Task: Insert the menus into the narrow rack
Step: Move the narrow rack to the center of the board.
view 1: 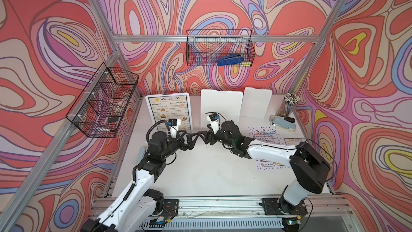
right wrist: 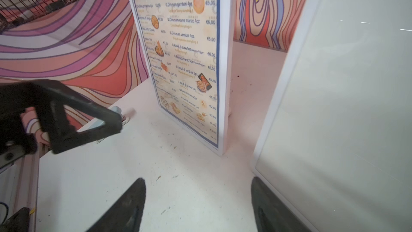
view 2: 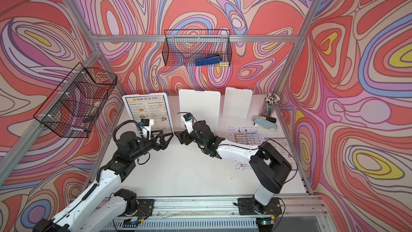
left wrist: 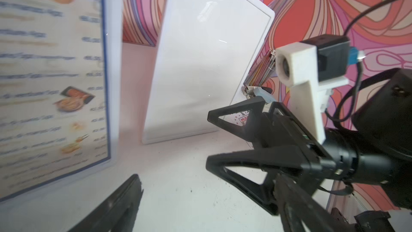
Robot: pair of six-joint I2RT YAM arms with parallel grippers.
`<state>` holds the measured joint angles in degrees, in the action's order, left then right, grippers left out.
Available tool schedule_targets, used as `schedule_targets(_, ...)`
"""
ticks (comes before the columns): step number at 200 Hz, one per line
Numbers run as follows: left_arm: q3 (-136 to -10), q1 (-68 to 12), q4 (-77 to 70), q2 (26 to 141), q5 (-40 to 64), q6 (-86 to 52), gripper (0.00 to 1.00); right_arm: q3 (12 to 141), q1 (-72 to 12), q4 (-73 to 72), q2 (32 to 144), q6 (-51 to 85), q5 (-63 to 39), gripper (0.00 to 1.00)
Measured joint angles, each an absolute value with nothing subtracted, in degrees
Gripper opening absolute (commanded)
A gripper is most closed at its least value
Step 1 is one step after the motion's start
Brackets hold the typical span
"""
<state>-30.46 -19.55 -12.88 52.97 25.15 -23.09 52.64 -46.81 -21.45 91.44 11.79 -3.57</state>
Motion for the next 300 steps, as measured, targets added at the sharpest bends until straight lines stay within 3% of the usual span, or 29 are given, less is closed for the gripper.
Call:
schedule_targets(44,-41.5,-22.9,-21.8,73.1,23.3,-22.1,0.92,40.1,-36.4,-23.6,79.5,13.2,-1.0,0.78)
schedule_targets(114,-54.0,-22.9,-24.4,91.7,17.2,-20.4,0.96,39.2,-23.2,-28.6,86.0,14.1,-4.3,0.8)
schedule_targets(199,-60.1,-22.9,-24.4,99.9,14.3,-18.6,0.97,43.3,-21.1,-30.4,93.6,14.1,-7.7,0.8)
schedule_targets(300,-57.7,-22.8,-25.0,99.0,17.6,-19.5,0.92,43.3,-20.9,-31.4,94.4,15.6,-12.7,0.67)
